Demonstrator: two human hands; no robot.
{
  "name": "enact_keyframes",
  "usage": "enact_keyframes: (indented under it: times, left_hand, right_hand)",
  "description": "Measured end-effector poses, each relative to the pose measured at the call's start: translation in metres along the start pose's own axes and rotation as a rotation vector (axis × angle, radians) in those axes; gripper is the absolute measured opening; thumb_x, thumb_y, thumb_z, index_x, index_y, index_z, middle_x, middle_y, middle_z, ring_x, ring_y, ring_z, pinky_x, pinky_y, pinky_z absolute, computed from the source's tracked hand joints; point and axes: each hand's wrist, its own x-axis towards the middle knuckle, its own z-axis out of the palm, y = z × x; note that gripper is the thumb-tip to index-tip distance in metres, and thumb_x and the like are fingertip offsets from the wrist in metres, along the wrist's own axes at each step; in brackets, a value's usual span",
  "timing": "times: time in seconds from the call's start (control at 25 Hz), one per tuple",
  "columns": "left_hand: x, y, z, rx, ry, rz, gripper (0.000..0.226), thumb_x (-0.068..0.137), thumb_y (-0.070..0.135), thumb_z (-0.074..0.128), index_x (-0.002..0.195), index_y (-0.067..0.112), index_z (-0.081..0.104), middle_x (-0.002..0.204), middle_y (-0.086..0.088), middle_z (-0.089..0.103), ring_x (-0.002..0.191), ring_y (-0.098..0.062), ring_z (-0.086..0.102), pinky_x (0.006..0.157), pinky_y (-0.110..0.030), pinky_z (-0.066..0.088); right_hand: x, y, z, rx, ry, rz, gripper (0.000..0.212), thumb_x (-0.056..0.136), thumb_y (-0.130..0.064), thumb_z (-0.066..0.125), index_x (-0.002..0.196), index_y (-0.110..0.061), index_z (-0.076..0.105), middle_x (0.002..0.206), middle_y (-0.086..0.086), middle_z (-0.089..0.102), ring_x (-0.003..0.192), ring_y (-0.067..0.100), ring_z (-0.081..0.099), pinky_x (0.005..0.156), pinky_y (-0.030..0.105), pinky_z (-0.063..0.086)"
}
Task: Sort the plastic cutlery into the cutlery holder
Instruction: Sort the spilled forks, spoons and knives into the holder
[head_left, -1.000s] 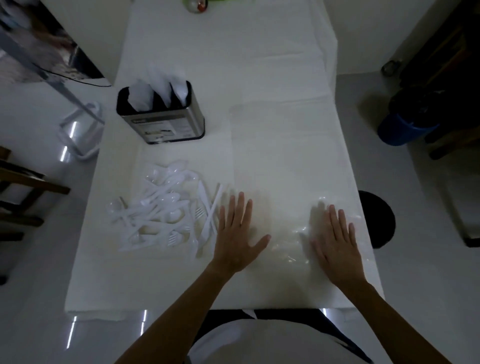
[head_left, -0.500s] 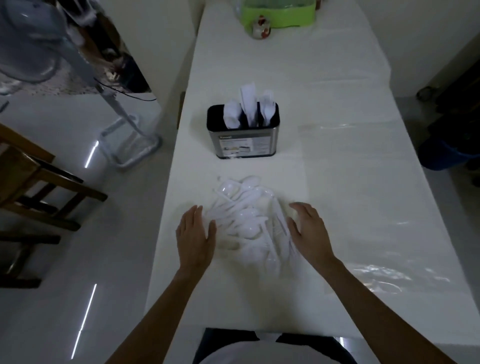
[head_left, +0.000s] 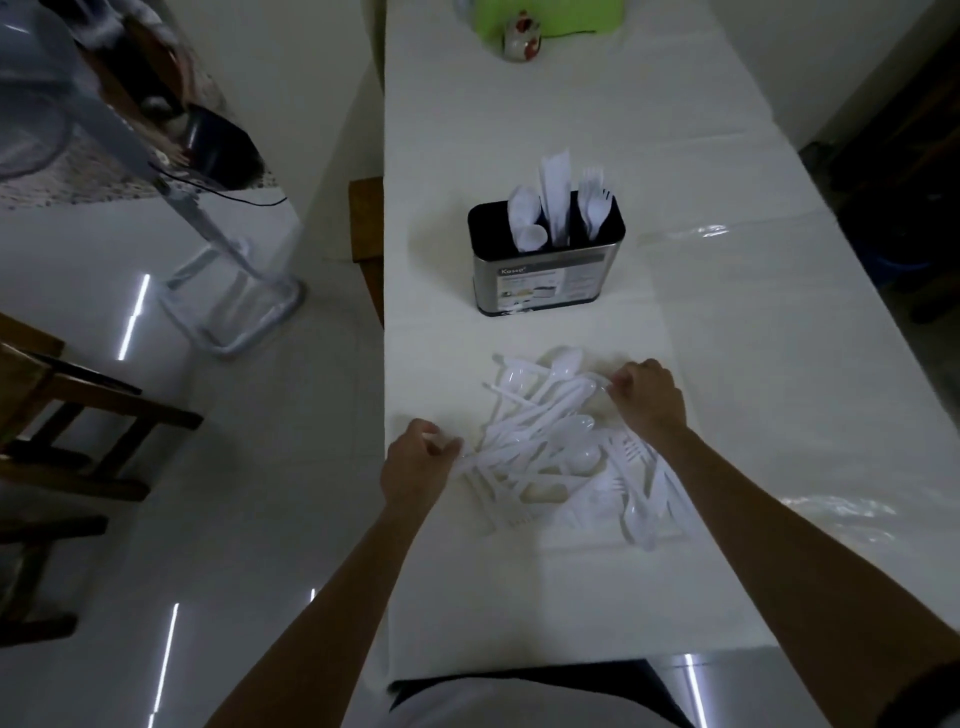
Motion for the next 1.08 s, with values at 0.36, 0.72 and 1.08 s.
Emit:
enact_keyframes:
  times: [0.36,0.72,1.08]
  left_hand:
    - [0.003,0.034,0.004,0.107,-0.001,-0.067,0.04,0.072,0.032,0.071,0.1,0.006,0.062,0.098,-0.011,0.068,0.093,-0.028,0.064,0.066,-0.025,0.04]
    - [-0.008,0.031,0.005,-0.069,0.095,-0.059,0.023,0.085,0.014,0.052,0.074,0.002,0.068,0.056,-0.001,0.063,0.058,-0.017,0.062,0.046,-0.008,0.034]
    - [-0.023,0.059,0.016,-0.422,0.104,0.048,0.019,0.091,0.016,0.056,0.078,0.011,0.068,0.081,-0.007,0.071,0.071,-0.011,0.066,0.06,-0.036,0.058]
  right_hand:
    - [-0.016,0.029,-0.04,0.873,0.284,0.105,0.006,0.096,-0.019,0.049,0.09,-0.019,0.051,0.096,0.013,0.067,0.075,0.022,0.069,0.066,0.033,0.054]
    - [-0.028,0.03,-0.049,1.241,-0.078,0.331,0.012,0.091,-0.011,0.059,0.079,-0.009,0.06,0.07,0.004,0.051,0.064,0.014,0.049,0.063,0.024,0.043]
    - [-0.057,0.012,-0.019,1.142,-0.401,0.262,0.024,0.096,-0.015,0.05,0.103,0.003,0.064,0.067,0.004,0.051,0.052,0.01,0.044,0.045,0.017,0.034]
